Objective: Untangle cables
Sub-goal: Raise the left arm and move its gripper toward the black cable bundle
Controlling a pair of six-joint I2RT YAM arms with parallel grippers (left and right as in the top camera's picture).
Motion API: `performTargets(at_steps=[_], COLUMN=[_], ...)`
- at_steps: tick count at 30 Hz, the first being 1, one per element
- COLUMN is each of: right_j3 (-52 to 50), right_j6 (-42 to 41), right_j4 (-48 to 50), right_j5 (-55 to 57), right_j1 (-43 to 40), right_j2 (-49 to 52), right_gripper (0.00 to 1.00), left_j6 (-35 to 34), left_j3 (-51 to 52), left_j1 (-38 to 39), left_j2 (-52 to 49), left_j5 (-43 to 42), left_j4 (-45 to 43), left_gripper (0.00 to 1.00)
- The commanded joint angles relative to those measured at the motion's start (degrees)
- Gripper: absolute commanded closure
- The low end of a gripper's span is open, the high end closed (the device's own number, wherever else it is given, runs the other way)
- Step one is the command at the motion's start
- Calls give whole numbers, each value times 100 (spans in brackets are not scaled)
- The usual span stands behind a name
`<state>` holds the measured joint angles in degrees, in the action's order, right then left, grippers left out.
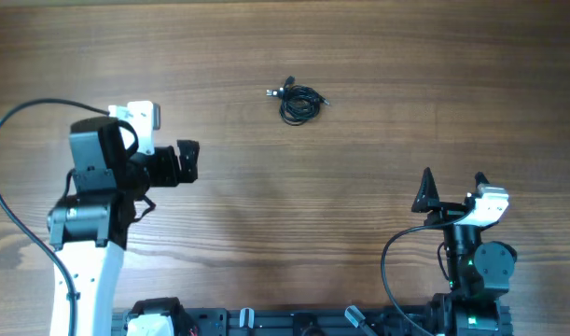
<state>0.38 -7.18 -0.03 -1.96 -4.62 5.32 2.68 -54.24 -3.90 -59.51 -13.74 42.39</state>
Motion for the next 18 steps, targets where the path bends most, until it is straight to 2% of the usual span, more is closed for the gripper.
performTargets(at_steps=[1,5,12,18], right_j3=[-9,-9,-9,-9], right_j6=[103,105,103,105], right_j4=[15,13,13,13], right_j5=[-90,-90,-90,-90], right_j1=[28,28,28,28], right_j2=[15,15,15,15], right_gripper=[0,0,0,0], left_j6=[7,7,4,-26], left_j3=[-544,-1110,-2796,-3574], left_j1=[24,129,804,1403], left_j2=[-199,-732,-2415,-3307], left_j5=[-455,-855,-852,-828], left_j4=[210,269,1314,1443], left_gripper=[0,0,0,0])
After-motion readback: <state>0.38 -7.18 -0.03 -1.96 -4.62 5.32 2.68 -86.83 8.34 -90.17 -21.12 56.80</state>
